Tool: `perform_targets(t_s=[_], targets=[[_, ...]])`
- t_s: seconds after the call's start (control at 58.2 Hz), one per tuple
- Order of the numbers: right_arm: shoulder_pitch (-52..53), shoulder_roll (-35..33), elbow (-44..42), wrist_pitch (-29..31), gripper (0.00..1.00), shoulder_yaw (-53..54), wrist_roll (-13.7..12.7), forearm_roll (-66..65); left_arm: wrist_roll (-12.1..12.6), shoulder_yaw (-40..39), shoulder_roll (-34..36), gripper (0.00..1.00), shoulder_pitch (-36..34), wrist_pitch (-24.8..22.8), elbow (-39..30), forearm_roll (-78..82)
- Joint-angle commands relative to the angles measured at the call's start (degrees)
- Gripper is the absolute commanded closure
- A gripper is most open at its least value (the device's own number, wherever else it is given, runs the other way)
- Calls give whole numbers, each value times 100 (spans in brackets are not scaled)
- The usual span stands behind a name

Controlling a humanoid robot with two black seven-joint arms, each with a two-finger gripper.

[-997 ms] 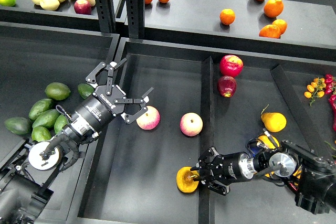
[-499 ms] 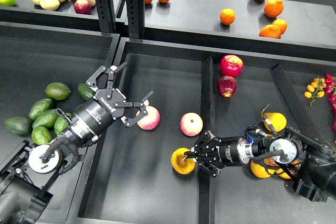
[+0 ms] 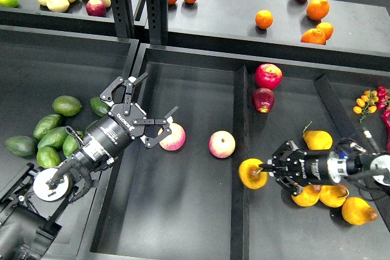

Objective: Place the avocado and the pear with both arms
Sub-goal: 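Carry the pear into the bin of pears and open the right gripper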

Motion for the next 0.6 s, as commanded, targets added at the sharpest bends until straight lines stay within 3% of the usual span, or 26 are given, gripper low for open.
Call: perform_targets(t_s=[0.0, 0.189, 0.585], targets=[[-43, -238, 23, 0, 96, -320, 0, 50, 22, 10, 0, 0, 0, 0, 3, 0], [-122, 60, -231, 0, 96, -856, 0, 147, 31, 19, 0, 0, 0, 0, -15, 0], [-394, 456, -539, 0, 94, -945, 0, 68, 31, 19, 0, 0, 9, 0, -24, 0]])
